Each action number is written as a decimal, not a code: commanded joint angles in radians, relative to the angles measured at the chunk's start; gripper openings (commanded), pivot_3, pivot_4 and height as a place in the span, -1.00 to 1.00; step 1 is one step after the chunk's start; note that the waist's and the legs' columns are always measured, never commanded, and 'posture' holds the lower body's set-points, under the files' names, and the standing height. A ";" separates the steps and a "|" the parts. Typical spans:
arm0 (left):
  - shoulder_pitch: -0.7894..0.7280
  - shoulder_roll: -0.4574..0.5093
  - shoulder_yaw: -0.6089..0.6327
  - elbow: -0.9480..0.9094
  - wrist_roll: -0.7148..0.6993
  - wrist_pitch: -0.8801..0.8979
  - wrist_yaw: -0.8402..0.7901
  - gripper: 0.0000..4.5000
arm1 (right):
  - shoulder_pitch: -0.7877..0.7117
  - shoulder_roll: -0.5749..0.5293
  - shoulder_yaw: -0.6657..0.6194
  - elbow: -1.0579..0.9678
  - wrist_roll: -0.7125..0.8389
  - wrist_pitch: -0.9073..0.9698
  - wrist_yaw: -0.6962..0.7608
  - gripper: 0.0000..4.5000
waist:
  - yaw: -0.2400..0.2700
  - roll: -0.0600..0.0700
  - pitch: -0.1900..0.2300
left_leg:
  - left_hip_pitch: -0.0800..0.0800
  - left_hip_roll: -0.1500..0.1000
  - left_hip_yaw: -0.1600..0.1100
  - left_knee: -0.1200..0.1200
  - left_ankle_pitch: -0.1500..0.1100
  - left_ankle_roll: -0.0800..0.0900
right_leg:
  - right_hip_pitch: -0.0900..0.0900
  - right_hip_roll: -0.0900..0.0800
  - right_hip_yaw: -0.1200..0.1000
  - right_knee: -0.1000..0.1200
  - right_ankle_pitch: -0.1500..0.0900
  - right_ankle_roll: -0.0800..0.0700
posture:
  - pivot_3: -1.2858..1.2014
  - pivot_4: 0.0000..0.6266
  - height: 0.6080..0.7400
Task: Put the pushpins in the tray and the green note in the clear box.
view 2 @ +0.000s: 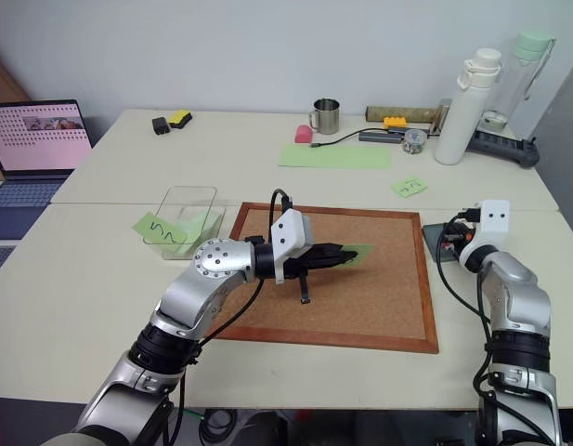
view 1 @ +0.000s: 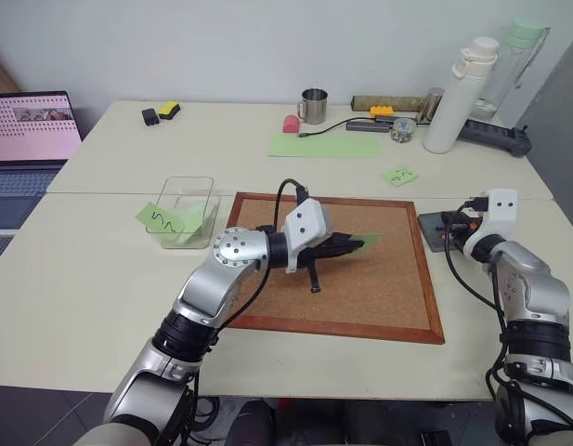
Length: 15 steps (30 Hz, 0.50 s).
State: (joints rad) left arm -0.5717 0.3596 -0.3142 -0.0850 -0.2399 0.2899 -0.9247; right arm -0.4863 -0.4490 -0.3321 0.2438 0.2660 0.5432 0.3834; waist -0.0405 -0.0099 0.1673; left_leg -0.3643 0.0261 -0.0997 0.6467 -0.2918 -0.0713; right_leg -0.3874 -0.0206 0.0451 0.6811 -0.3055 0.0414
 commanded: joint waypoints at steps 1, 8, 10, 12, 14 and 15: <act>0.003 0.000 0.018 -0.028 0.007 -0.019 0.010 -1.00 | -0.011 -0.020 -0.026 -0.022 0.027 -0.010 -0.002 -0.21 | 0.000 0.000 0.000 | 0.000 0.000 0.000 0.000 0.000 0.000 | 0.000 0.000 0.000 0.000 0.000 0.000 | 0.03 -0.52 1.00; -0.009 -0.002 0.028 0.001 0.017 -0.032 0.018 -1.00 | 0.007 -0.046 -0.042 -0.063 0.057 0.012 0.001 -0.21 | 0.001 0.000 0.000 | 0.000 0.000 0.000 0.000 0.000 0.000 | 0.000 0.000 0.000 0.000 0.000 0.000 | 0.03 -0.52 1.00; -0.013 -0.003 0.025 0.011 0.020 -0.039 0.015 -1.00 | 0.015 -0.054 -0.046 -0.064 0.057 0.010 0.000 -0.21 | 0.002 0.000 0.000 | 0.000 0.000 0.000 0.000 0.000 0.000 | 0.000 0.000 0.000 0.000 0.000 0.000 | 0.03 -0.52 1.00; -0.016 -0.005 0.022 0.017 0.022 -0.044 0.012 -1.00 | 0.022 -0.060 -0.043 -0.062 0.049 0.003 -0.004 -0.21 | 0.003 0.000 0.000 | 0.000 0.000 0.000 0.000 0.000 0.000 | 0.000 0.000 0.000 0.000 0.000 0.000 | 0.03 -0.52 1.00; -0.021 -0.008 0.020 0.022 0.023 -0.047 0.010 -1.00 | 0.031 -0.066 -0.028 -0.058 0.034 -0.011 -0.003 -0.21 | 0.003 0.000 0.000 | 0.000 0.000 0.000 0.000 0.000 0.000 | 0.000 0.000 0.000 0.000 0.000 0.000 | 0.03 -0.52 1.00; -0.023 -0.009 0.020 0.025 0.024 -0.048 0.009 -1.00 | 0.035 -0.067 -0.021 -0.056 0.029 -0.016 -0.004 -0.21 | 0.003 0.000 0.000 | 0.000 0.000 0.000 0.000 0.000 0.000 | 0.000 0.000 0.000 0.000 0.000 0.000 | 0.03 -0.52 1.00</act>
State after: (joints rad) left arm -0.5739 0.3549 -0.3085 -0.0456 -0.2191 0.2651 -0.9109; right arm -0.4496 -0.4969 -0.3517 0.2204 0.2968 0.5538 0.3832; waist -0.0376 -0.0098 0.1673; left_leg -0.3641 0.0260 -0.0995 0.6468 -0.2920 -0.0710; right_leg -0.3874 -0.0206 0.0450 0.6815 -0.3054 0.0416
